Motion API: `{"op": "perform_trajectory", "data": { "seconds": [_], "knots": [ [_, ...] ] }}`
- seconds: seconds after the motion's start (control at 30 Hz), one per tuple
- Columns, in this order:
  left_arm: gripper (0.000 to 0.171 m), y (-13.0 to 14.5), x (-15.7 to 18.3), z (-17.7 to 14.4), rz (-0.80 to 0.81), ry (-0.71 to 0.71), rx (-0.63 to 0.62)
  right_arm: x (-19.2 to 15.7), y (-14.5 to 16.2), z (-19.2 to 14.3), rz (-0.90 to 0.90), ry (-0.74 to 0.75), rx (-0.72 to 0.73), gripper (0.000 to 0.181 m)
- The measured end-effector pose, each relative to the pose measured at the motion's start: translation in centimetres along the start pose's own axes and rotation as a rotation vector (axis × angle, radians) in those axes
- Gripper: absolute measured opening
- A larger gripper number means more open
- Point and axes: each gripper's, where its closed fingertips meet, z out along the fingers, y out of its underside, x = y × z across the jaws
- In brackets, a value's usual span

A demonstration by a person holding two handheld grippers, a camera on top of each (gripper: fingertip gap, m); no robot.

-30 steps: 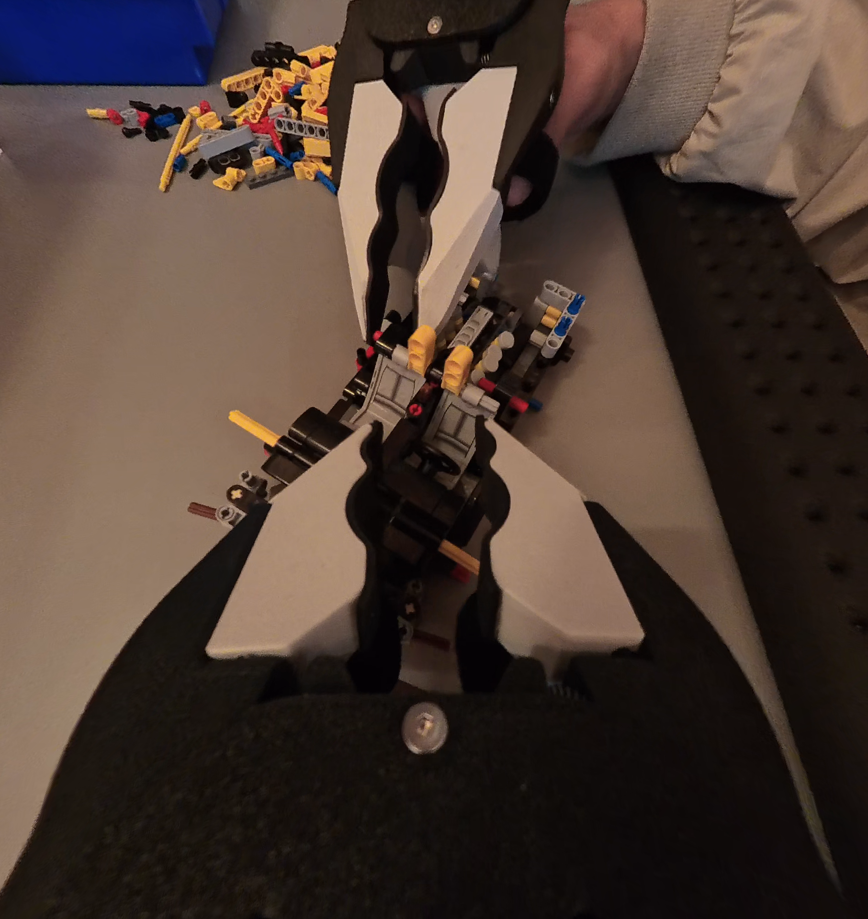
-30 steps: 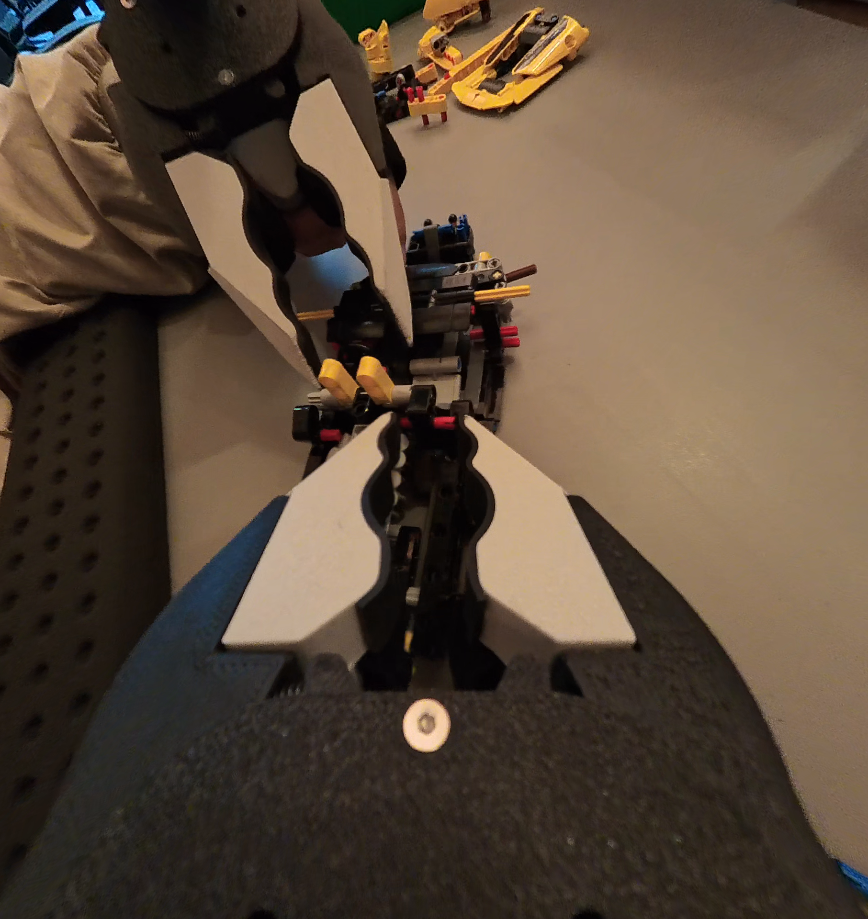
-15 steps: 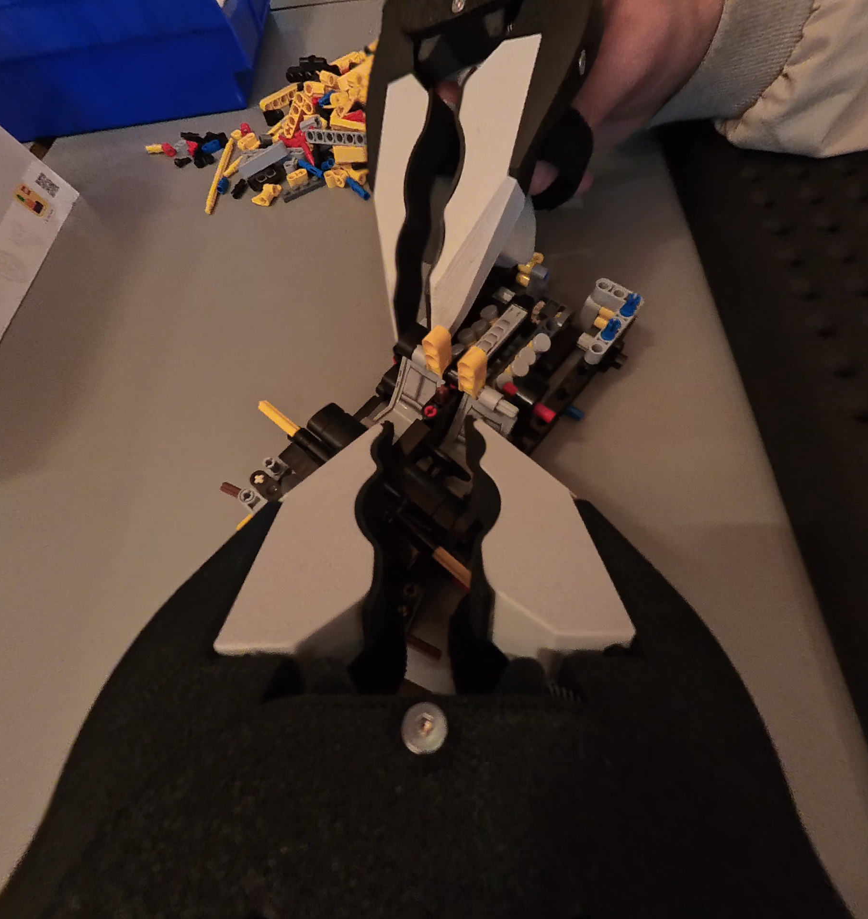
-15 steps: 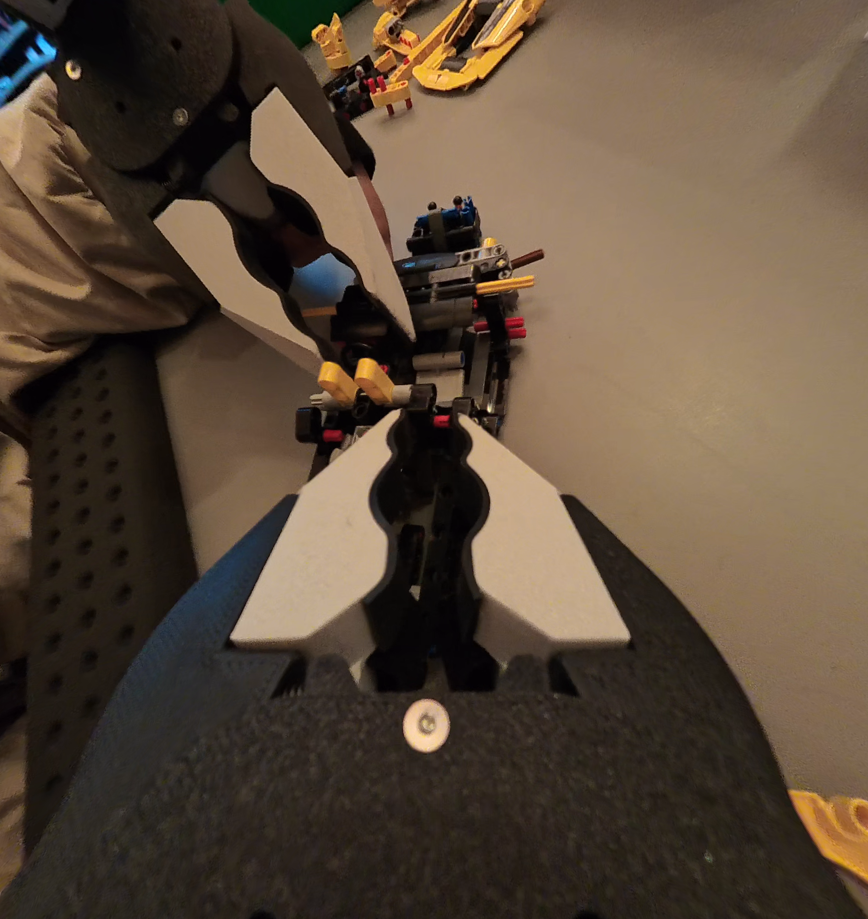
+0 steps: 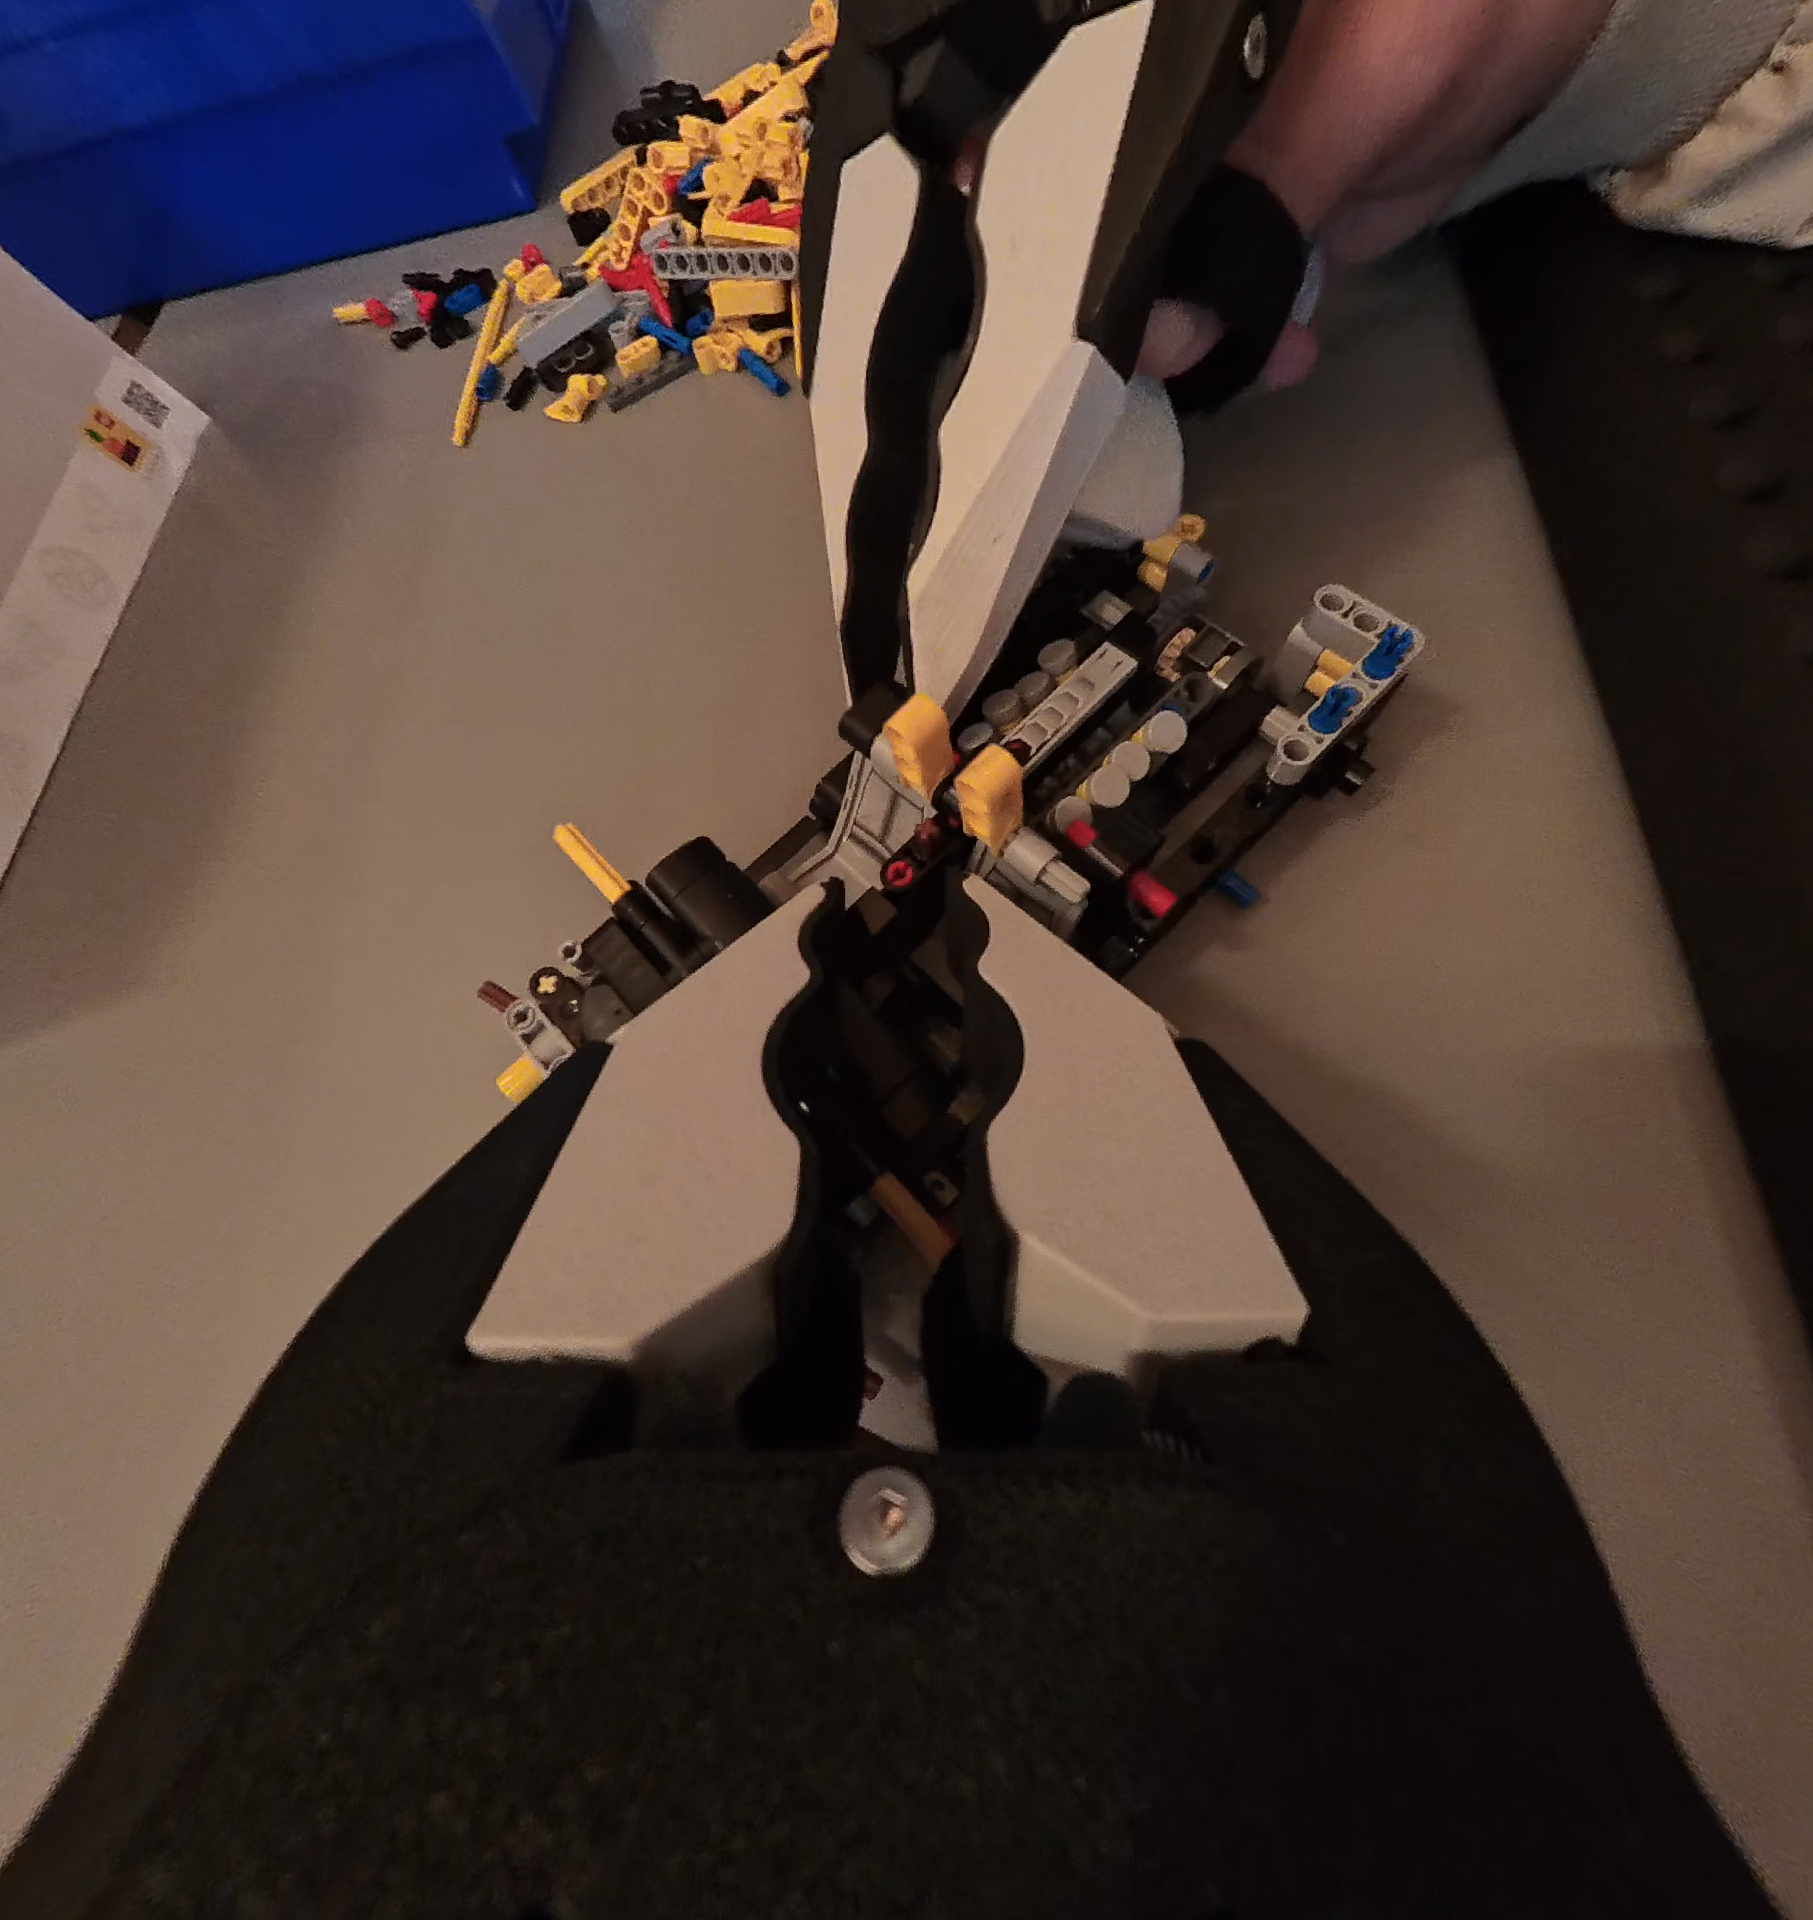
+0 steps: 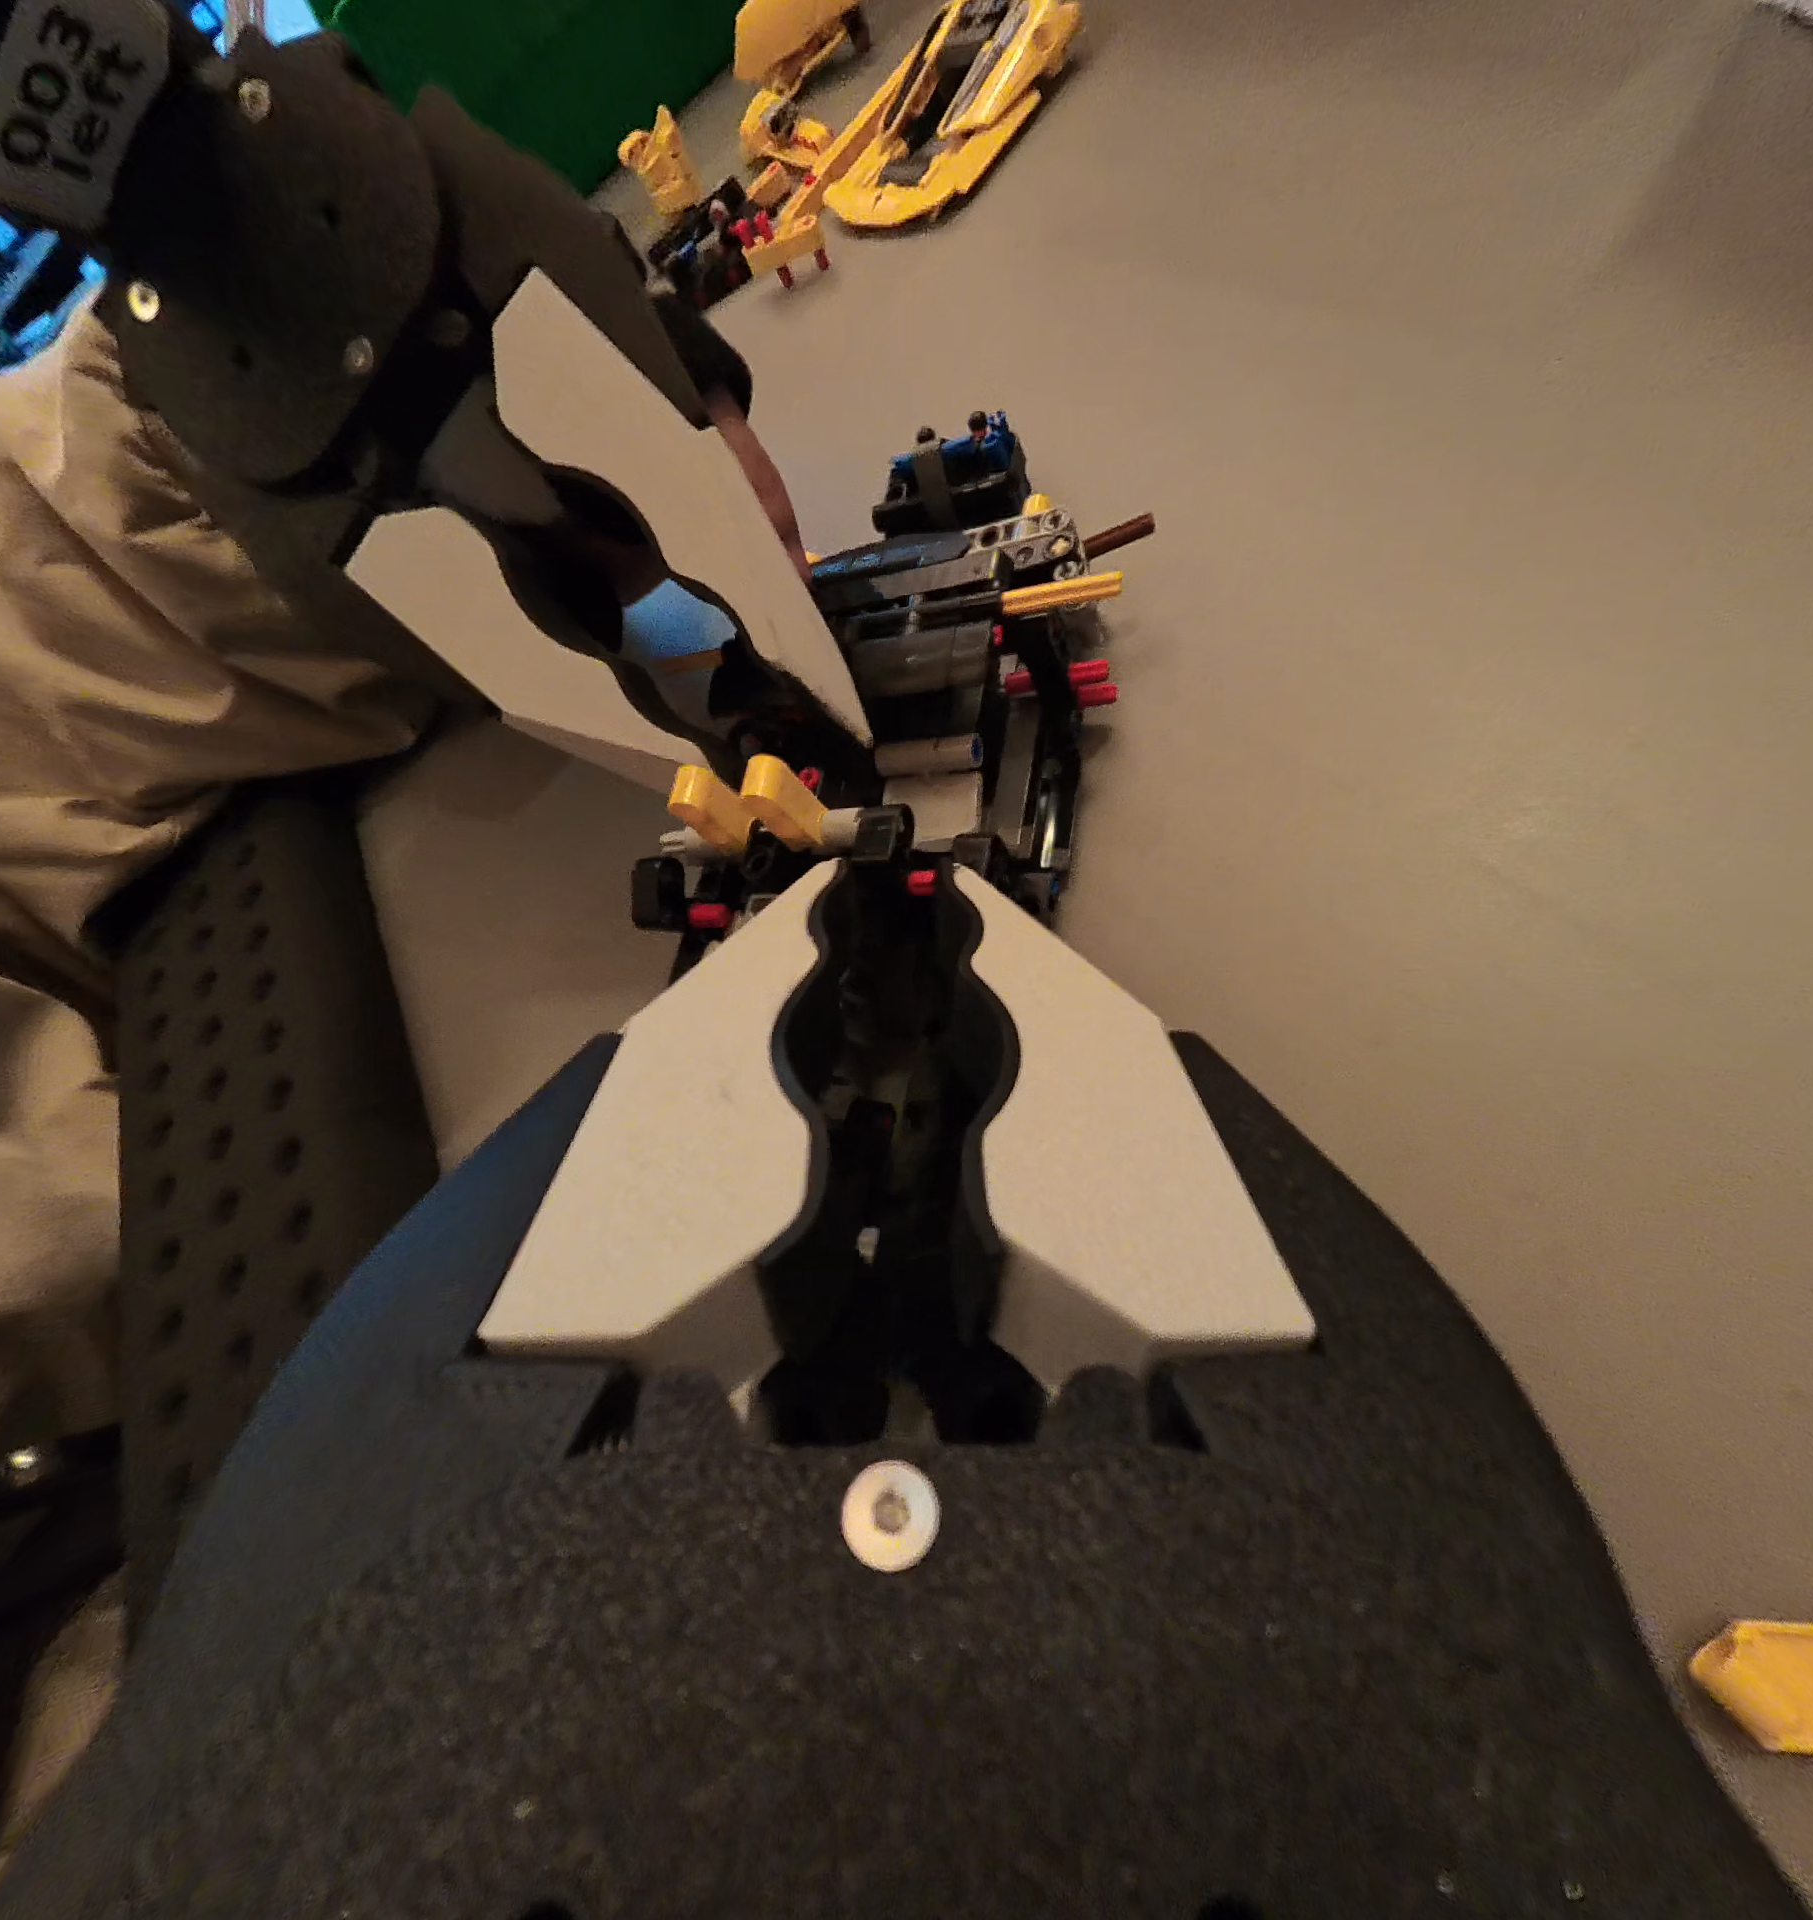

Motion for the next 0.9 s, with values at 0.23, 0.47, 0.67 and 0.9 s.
{"op": "perform_trajectory", "data": {
  "seconds": [0.23, 0.47, 0.67, 0.9],
  "knots": [
    [0.025, -1.8, 0.3, -3.8, -0.232, -0.006, 0.125, -1.2, -0.5, -1.5, -0.108, -0.151, 0.095, 0.022],
    [0.025, 1.4, 4.5, -2.3, -0.361, -0.137, -0.035, -0.4, 0.6, -0.8, 0.046, -0.273, -0.01, 0.012],
    [0.019, 0.8, 5.0, -1.1, -0.316, -0.149, -0.058, -1.3, 0.5, -1.1, 0.058, -0.321, 0.012, 0.0],
    [0.017, 0.5, 5.1, -1.5, -0.298, -0.18, -0.069, -0.9, 0.8, -1.0, 0.032, -0.268, 0.003, 0.0]
  ]
}}
